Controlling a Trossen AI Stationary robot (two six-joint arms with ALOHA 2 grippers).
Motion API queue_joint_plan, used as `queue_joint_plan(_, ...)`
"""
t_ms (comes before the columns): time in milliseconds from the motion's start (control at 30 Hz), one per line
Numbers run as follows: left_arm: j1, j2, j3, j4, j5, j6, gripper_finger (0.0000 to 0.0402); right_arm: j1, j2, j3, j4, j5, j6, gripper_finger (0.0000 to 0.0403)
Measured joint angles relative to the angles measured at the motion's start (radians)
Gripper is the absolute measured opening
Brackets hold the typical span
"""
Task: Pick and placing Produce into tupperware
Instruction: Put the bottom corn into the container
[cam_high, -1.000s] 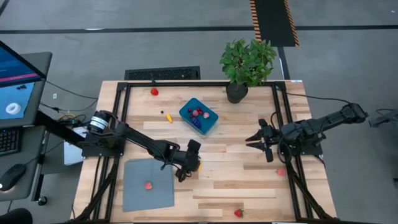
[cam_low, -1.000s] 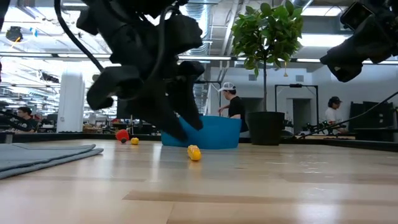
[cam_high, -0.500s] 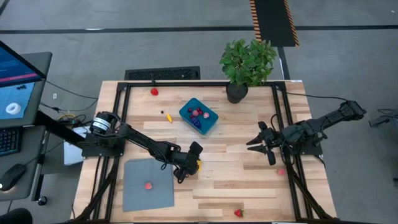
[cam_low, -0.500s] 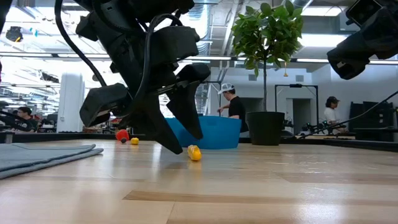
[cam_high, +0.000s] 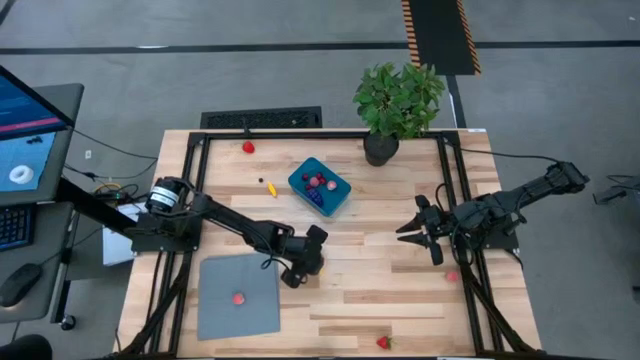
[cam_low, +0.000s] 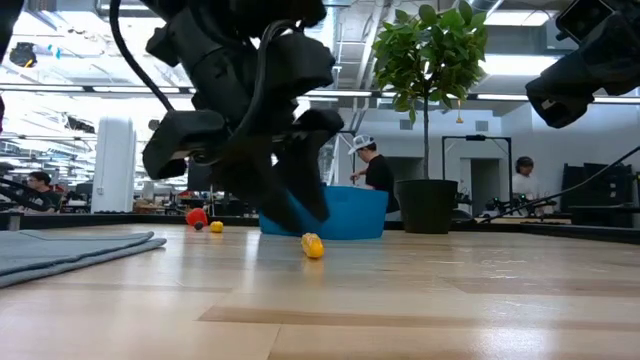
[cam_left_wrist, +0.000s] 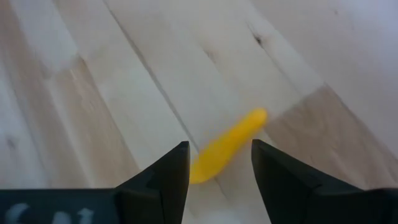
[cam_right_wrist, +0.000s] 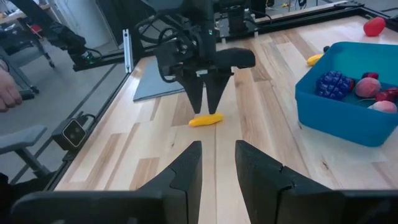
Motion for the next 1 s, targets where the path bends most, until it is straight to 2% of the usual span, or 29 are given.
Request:
queue_joint_plan(100,0.002,0.003,-0.001,-0.037,0.023,-0.003,0.0159,0.000,0.000,0.000,0.000,0.000,0.007,0.0118)
queue_joint_plan(367,0.003,0.073,0.007,0.021,0.026,-0.016,0.0155,0.000,0.000,0.000,0.007,0.000,0.012,0.0118)
queue_joint_plan(567,0.004,0.069,0.008,0.017,0.031,-0.129,0.0148,0.000,0.000,0.000,0.007,0.000,0.011,0.0118)
queue_joint_plan(667,0.006,0.069,0.008,-0.004,0.049,-0.163,0.0120,0.000,0.000,0.000,0.007,0.000,0.011,0.0118)
queue_joint_plan(867,0.019,0.061,0.006,-0.005,0.056,-0.269,0.0021,0.000,0.000,0.000,0.007,0.000,0.018,0.0118)
queue_joint_plan(933,0.030,0.054,0.004,0.004,0.076,-0.275,0.0012,0.000,0.000,0.000,0.007,0.000,0.018,0.0118)
queue_joint_plan(1000,0.047,0.044,0.001,0.021,0.113,-0.306,0.0020,0.000,0.000,0.000,0.007,0.000,0.018,0.0118)
